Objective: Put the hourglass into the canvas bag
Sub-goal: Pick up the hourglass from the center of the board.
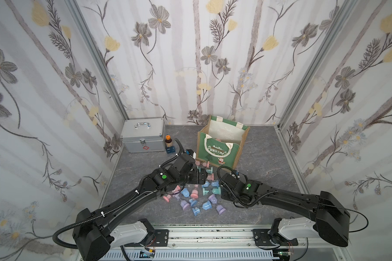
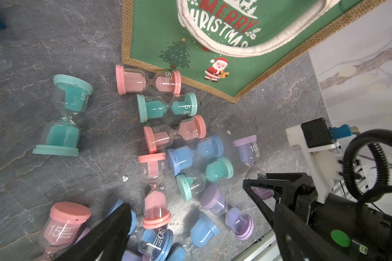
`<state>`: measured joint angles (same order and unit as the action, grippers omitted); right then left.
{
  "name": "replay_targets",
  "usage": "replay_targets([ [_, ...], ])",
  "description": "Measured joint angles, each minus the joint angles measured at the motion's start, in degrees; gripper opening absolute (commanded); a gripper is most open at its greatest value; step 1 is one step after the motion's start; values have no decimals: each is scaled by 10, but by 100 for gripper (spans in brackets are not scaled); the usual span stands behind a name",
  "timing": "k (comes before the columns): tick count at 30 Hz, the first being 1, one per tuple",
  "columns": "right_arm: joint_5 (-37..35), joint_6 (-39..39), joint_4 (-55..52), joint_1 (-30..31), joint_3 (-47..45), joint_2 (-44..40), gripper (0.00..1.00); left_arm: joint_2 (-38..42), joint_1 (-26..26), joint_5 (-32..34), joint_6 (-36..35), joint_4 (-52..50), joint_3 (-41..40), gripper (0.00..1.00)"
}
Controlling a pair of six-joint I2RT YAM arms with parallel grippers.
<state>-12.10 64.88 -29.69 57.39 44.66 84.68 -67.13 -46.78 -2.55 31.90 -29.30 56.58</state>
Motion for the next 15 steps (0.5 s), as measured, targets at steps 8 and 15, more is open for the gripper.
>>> replay_targets([
  [8,0,0,-1,-12,5,-33,19,-4,0,2,0,1,10,100],
  [15,0,-11,0,-22,18,-41,18,-4,0,6,0,3,14,100],
])
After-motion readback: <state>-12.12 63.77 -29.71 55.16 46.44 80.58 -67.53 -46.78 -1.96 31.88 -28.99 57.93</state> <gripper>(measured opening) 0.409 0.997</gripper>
